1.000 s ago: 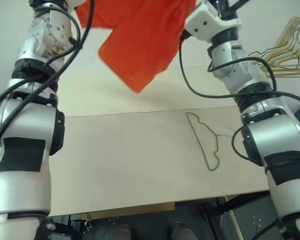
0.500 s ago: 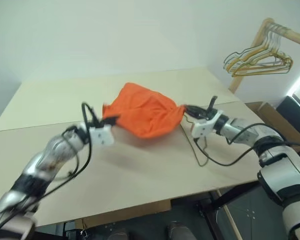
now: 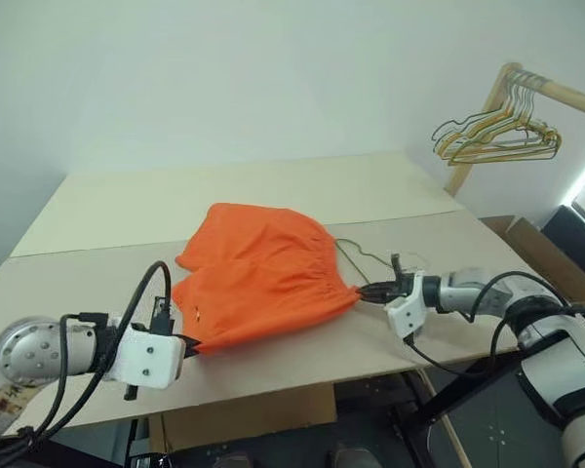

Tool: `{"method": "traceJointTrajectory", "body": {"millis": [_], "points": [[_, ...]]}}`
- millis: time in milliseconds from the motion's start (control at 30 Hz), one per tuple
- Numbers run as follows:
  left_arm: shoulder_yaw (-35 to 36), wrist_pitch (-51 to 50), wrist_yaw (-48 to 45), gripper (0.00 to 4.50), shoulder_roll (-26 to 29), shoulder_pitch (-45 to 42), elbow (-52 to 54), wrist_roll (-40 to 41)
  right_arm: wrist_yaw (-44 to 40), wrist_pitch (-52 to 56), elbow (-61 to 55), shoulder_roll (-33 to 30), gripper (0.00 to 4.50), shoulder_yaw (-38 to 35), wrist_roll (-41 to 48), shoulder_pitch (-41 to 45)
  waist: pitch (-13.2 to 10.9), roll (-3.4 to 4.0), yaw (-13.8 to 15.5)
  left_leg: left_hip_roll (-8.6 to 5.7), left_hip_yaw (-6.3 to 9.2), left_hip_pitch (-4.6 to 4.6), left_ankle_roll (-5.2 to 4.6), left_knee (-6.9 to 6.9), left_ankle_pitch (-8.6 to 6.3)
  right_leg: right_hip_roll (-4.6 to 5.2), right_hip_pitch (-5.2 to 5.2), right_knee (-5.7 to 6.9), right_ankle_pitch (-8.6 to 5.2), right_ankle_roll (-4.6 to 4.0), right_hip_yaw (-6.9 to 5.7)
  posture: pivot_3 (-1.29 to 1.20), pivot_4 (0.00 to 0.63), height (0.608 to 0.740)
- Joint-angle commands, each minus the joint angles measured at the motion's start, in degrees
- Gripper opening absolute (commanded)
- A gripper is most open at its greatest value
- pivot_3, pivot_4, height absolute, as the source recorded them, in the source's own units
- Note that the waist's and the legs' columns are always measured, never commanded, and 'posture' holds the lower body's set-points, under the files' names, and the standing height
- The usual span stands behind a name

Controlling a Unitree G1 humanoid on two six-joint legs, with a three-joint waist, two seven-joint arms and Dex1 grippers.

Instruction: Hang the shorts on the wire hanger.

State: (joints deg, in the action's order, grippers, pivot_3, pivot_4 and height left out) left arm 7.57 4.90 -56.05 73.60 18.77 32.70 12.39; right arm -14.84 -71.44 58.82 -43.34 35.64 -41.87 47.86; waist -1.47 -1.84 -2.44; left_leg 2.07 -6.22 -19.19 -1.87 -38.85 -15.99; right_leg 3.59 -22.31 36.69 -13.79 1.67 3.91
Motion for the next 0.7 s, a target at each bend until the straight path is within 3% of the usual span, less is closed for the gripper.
{"method": "traceJointTrajectory", "body": {"millis": [33,400,467,567,700], "points": [[3.17,-1.83,-3.17,0.01,-0.82,2.15,4.51,0.86,-3.14,0.70,-3.92,-2.45,0.00,-2.34,3.59,-1.24,0.00,0.00,0.01,0.00,0.00,-0.06,0.00,0.01,-0.03,0.00,-0.08,0.02,-0.01,0.05,0.01,0.07,0.000,0.740],[7.17,-2.89,-9.99,0.01,-2.72,6.12,5.19,-4.02,-17.06,6.44,-20.43,-7.60,0.00,-5.59,19.43,-12.48,0.00,0.00,-0.03,0.03,-0.01,0.07,-0.01,0.01,-0.08,0.00,0.05,0.01,-0.15,-0.14,0.04,0.05,0.000,0.740],[7.78,-0.97,-11.43,0.00,-2.87,6.93,4.40,-5.53,-19.49,7.96,-24.16,-8.70,0.60,-5.88,22.19,-15.08,0.00,0.00,0.00,0.05,-0.01,0.05,-0.01,0.01,-0.08,0.00,0.03,0.00,-0.15,-0.15,0.04,0.05,0.000,0.740],[8.97,-0.10,-14.55,0.59,-3.35,8.36,4.86,-4.13,-22.71,10.84,-28.40,-9.82,1.48,-6.42,25.20,-18.13,-0.01,-0.01,0.02,0.07,-0.03,0.02,-0.04,0.02,-0.10,0.02,0.01,-0.02,-0.19,-0.18,0.04,0.05,0.000,0.740],[11.62,0.01,-17.83,1.89,-4.59,9.85,5.24,-2.39,-25.92,13.66,-32.85,-10.96,2.95,-7.99,28.47,-21.07,-0.02,-0.04,-0.04,0.13,-0.06,0.04,-0.05,0.02,-0.11,0.07,0.01,0.00,-0.20,-0.20,0.04,0.05,0.000,0.740]]}}
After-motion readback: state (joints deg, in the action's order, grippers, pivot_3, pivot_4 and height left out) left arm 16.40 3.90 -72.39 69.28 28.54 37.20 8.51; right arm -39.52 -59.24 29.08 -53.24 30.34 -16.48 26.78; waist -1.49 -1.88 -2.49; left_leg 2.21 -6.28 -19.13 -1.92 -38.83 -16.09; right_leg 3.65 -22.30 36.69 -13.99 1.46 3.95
